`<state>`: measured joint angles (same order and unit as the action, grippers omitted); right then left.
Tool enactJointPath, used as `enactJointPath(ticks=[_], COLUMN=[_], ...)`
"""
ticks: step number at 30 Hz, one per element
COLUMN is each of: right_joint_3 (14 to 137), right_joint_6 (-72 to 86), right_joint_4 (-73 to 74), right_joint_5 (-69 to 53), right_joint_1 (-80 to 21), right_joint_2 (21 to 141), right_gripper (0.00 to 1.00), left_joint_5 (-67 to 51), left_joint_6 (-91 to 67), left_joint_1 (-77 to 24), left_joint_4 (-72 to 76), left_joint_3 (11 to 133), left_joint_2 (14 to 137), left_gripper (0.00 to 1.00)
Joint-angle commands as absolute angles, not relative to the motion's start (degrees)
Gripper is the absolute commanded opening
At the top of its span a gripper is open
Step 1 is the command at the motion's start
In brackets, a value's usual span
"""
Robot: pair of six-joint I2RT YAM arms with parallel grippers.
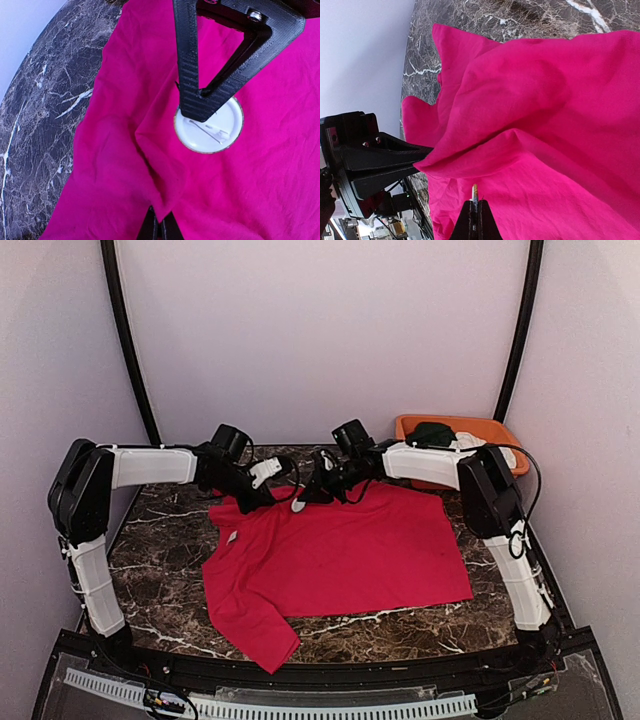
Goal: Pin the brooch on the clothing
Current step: Cross the brooch on the flattened clothing.
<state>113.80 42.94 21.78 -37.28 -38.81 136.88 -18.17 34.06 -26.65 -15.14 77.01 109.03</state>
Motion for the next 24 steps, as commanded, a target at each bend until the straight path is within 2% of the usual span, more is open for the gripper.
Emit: enactJointPath(ticks=[1,24], right_joint_3=[116.58,118.92], right_joint_6=[46.16,48.40], right_joint_4=[18.85,19.44], right_joint_5=[-38.23,-36.80], right_joint_1=[-39.46,-40.09], right_joint_2=[138.80,142.01], right_gripper=[0.00,0.00], left_joint_5=[-17.21,-16.81], left_joint_6=[34.80,35.49], left_joint_1=[-27.53,-29.57], left_joint_4=[-16.45,-15.52], left_joint_3=[75.94,75.30], left_joint_2=[106.93,106.08], left_gripper=[0.01,0.01])
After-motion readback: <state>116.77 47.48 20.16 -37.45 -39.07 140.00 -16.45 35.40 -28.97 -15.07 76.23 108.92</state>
